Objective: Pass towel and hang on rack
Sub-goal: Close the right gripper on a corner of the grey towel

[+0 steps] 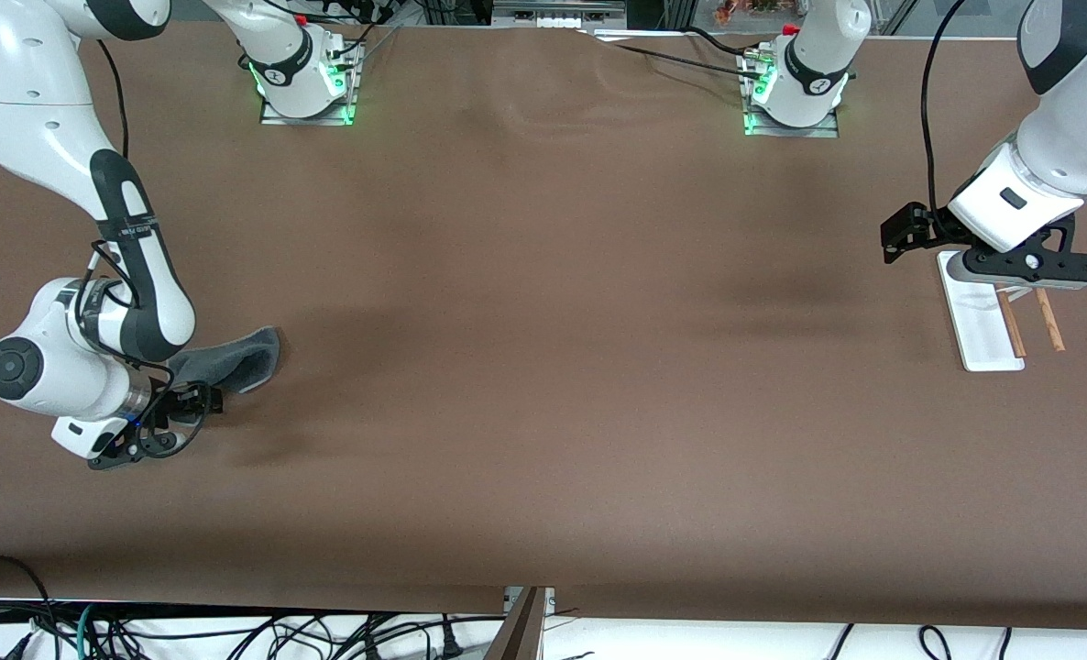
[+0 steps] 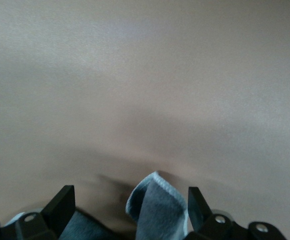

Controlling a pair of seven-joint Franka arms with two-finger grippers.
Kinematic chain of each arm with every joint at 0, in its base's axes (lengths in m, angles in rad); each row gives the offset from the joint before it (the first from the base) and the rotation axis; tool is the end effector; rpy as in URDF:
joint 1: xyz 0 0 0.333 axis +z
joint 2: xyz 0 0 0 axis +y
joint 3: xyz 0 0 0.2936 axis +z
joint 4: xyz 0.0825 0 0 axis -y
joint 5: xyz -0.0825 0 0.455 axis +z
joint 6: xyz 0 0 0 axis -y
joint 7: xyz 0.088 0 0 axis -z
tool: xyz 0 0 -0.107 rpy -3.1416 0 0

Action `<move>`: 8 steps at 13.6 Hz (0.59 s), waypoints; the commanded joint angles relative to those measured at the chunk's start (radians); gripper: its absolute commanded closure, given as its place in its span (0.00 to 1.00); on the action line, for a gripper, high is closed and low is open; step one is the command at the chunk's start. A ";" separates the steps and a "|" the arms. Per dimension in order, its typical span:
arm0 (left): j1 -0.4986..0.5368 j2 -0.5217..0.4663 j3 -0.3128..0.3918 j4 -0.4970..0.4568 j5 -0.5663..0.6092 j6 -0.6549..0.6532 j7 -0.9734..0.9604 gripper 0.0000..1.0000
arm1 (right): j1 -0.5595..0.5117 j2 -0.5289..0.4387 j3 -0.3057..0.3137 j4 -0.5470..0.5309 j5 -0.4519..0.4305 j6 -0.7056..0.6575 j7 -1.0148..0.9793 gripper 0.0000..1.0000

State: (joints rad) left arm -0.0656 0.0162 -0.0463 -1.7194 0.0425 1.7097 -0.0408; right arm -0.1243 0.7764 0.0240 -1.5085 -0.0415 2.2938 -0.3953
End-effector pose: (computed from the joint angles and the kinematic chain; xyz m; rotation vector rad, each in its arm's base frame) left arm 0.6313 -0.0668 0.5228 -3.0960 0.1201 0.0351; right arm 0.7474 -0.0781 0.1429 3.0865 0.4908 0.0084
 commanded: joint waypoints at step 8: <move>0.000 -0.005 0.000 0.008 0.028 -0.032 0.018 0.00 | -0.026 0.034 0.010 0.014 0.014 0.021 -0.063 0.00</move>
State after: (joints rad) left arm -0.0656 0.0162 -0.0462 -1.7194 0.0425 1.6947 -0.0408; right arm -0.1393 0.7998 0.0242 -1.5082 -0.0415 2.3112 -0.4319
